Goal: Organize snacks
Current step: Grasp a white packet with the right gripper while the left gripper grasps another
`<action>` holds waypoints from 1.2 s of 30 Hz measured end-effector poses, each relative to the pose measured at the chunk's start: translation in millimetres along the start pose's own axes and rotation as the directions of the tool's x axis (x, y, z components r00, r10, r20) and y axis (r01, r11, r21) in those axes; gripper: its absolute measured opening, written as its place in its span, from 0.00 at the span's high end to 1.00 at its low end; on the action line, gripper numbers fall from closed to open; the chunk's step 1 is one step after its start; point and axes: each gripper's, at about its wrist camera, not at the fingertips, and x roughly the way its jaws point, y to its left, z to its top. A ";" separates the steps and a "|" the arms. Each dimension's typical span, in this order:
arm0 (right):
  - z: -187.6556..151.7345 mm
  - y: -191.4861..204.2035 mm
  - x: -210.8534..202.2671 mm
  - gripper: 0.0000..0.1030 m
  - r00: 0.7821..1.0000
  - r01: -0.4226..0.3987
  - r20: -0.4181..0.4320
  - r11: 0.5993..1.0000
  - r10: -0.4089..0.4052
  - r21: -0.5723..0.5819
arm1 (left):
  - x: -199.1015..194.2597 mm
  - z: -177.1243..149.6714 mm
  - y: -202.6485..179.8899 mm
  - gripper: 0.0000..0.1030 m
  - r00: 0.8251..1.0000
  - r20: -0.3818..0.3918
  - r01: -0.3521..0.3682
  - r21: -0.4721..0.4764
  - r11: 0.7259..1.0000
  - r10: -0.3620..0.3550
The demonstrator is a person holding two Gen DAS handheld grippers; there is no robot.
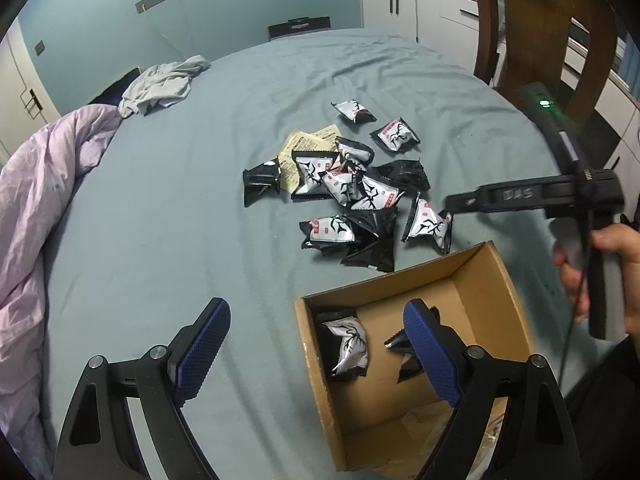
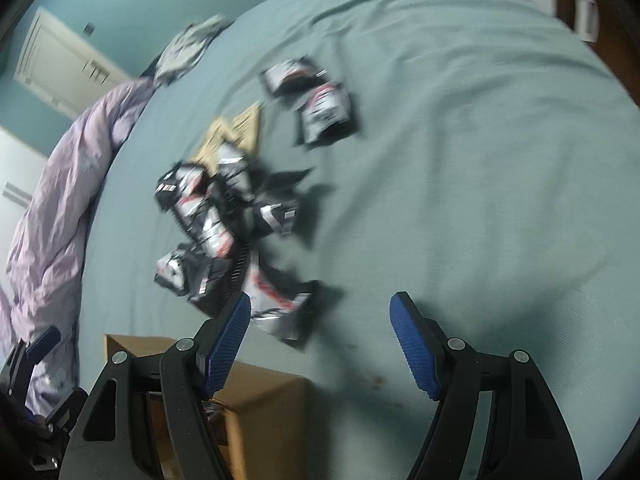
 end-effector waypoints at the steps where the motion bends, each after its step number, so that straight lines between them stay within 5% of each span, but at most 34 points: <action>1: 1.8 4.6 6.4 0.31 1.000 -0.006 -0.017 1.000 0.006 -0.016 | 0.0 0.1 0.1 0.13 1.000 0.000 0.002 0.000 1.000 -0.002; 9: 8.4 22.2 39.2 0.31 0.997 0.048 -0.054 0.990 -0.056 -0.129 | -3.1 1.7 -0.4 0.13 0.999 0.005 0.031 -0.004 0.999 -0.031; 12: 4.0 26.2 41.7 0.51 0.995 0.082 -0.040 0.982 -0.090 -0.169 | -1.9 2.5 -0.6 0.13 1.000 0.006 0.021 -0.004 1.000 -0.021; 13: 3.8 26.0 42.9 0.65 0.995 0.076 -0.046 0.982 -0.085 -0.171 | -1.7 2.8 -0.5 0.13 1.000 0.008 0.018 -0.005 1.000 -0.018; 15: -0.8 31.8 40.2 0.68 0.995 0.086 -0.032 0.979 -0.094 -0.185 | -0.7 2.3 -0.1 0.13 1.000 0.008 0.009 -0.008 1.000 -0.008; 20: -7.8 47.2 17.4 0.70 0.991 0.133 0.064 0.964 -0.121 -0.229 | 0.9 -0.9 2.8 0.13 0.999 0.008 -0.041 -0.006 0.999 0.041; 30: -26.8 21.0 -35.6 0.69 0.982 0.016 0.187 0.999 -0.008 -0.043 | 27.8 40.0 27.1 0.12 0.998 -0.008 -0.055 -0.024 0.998 0.055; 36: -23.5 7.8 -24.5 0.69 0.987 0.016 0.161 1.000 -0.017 0.003 | 102.9 69.9 20.9 0.12 0.987 -0.162 0.027 0.042 0.999 -0.020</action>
